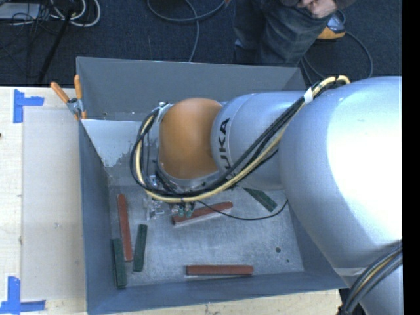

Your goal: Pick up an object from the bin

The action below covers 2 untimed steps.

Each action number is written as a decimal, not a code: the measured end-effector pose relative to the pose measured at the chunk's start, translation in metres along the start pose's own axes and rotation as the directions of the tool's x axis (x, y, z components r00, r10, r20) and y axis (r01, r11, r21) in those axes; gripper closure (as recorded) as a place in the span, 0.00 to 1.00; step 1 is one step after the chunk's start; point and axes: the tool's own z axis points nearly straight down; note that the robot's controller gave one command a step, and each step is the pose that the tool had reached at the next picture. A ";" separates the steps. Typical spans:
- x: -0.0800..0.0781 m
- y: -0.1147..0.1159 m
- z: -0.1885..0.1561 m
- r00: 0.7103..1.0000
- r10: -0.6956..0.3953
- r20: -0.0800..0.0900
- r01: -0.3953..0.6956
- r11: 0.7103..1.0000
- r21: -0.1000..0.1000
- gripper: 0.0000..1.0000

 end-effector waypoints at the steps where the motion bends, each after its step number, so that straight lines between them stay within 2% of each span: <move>1: 0.014 0.002 -0.028 1.000 -0.002 -0.027 0.003 1.000 0.010 1.00; 2: -0.028 -0.125 -0.058 1.000 -0.007 -0.020 0.007 1.000 0.014 0.00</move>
Offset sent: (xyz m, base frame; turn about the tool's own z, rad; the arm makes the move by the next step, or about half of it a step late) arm 0.0316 -0.1182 0.0568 -0.0146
